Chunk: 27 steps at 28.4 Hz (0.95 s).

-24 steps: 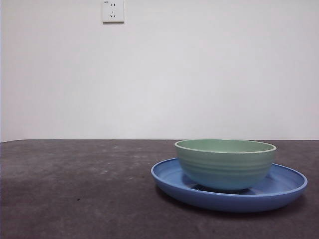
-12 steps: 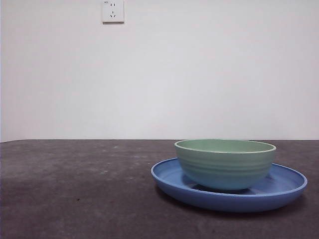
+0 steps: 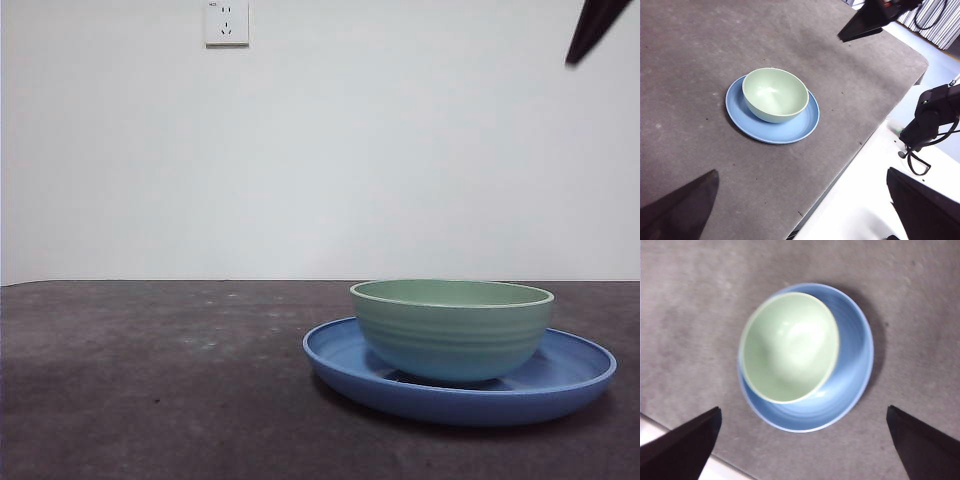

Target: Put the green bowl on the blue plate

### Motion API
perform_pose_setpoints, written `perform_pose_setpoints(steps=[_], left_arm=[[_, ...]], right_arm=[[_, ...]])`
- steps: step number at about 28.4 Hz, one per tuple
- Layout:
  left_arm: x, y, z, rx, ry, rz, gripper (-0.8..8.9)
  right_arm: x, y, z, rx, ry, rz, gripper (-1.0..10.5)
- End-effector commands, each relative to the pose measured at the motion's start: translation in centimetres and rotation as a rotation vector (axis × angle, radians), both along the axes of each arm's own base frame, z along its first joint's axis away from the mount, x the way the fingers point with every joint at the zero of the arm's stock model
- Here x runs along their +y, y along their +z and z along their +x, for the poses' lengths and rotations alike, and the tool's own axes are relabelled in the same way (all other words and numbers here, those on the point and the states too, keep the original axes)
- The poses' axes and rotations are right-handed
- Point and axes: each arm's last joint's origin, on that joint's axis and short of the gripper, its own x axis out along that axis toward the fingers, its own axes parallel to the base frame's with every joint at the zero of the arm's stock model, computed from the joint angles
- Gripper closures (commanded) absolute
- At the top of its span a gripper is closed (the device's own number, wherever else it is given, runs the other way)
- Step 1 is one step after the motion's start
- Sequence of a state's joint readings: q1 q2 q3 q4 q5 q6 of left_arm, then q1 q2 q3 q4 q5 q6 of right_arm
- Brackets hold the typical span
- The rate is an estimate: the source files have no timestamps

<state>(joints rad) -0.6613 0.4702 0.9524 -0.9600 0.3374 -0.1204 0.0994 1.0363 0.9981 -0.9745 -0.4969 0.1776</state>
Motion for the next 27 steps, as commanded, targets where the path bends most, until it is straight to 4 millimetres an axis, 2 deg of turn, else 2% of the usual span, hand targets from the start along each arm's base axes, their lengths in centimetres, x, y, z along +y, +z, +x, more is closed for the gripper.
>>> perform_pose_setpoints(steps=[1, 12, 18, 22, 27], left_arm=[[-0.1, 0.2, 0.1, -0.014, -0.011, -0.005, 1.88], [-0.1, 0.2, 0.1, -0.014, -0.011, -0.006, 1.88], [-0.1, 0.2, 0.1, -0.014, -0.011, -0.006, 1.88], [-0.1, 0.2, 0.1, -0.014, -0.011, -0.006, 1.88], [-0.1, 0.2, 0.1, -0.011, -0.009, -0.007, 1.88]], right_arm=[[-0.4, -0.7, 1.7, 0.017, 0.015, -0.028, 4.7], [-0.9, -5.6, 7.1, 0.124, 0.038, -0.065, 4.7], [-0.8, -8.7, 9.6, 0.178, 0.042, -0.066, 5.7], [-0.5, -10.9, 10.7, 0.229, 0.055, -0.067, 6.4], [0.5, -13.1, 11.7, 0.262, 0.108, -0.071, 6.5]])
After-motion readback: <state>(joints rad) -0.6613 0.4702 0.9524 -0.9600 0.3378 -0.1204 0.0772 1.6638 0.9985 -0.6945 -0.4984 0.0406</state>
